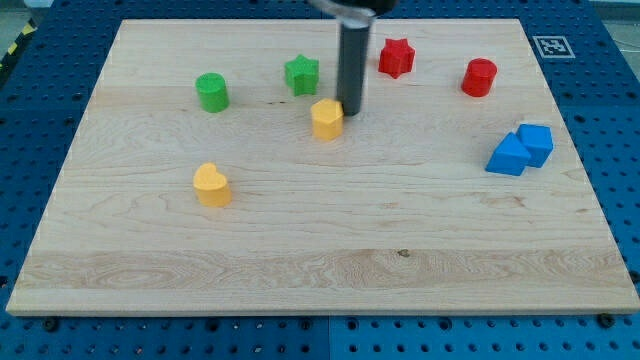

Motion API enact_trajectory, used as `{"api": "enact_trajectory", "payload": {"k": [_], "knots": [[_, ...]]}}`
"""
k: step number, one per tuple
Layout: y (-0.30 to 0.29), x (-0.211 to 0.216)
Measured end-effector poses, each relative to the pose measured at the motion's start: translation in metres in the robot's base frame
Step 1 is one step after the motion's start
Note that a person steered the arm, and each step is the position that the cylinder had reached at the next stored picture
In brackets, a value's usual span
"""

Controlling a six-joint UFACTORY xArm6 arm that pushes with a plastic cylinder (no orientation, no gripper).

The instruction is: Place hexagon to the right of the heart

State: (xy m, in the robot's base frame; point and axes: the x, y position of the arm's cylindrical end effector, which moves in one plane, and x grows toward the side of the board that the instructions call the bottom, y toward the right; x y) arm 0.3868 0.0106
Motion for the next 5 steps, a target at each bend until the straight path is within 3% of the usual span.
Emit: {"api": "enact_trajectory", "payload": {"k": [1,3,4,5], "knots": [[-0.042,0.042],[-0.036,0.047],[-0.040,0.087],[-0.041,0.102]]}}
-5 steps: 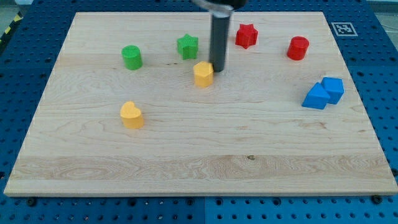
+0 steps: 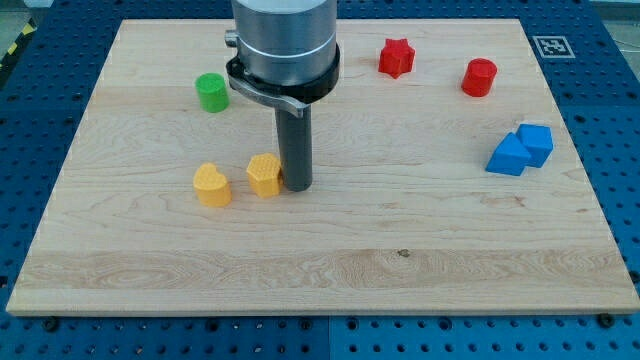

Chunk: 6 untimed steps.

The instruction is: Place hexagon to the right of the heart

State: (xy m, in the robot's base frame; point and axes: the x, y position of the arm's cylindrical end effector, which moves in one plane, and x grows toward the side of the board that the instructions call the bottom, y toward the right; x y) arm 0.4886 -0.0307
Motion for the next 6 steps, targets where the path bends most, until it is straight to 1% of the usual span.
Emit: {"api": "enact_trajectory", "payload": {"k": [1,2,4,5,6], "knots": [[0.009,-0.028],[0.002,-0.031],[-0.008,0.006],[0.044,-0.020],[0.157,-0.063]]}}
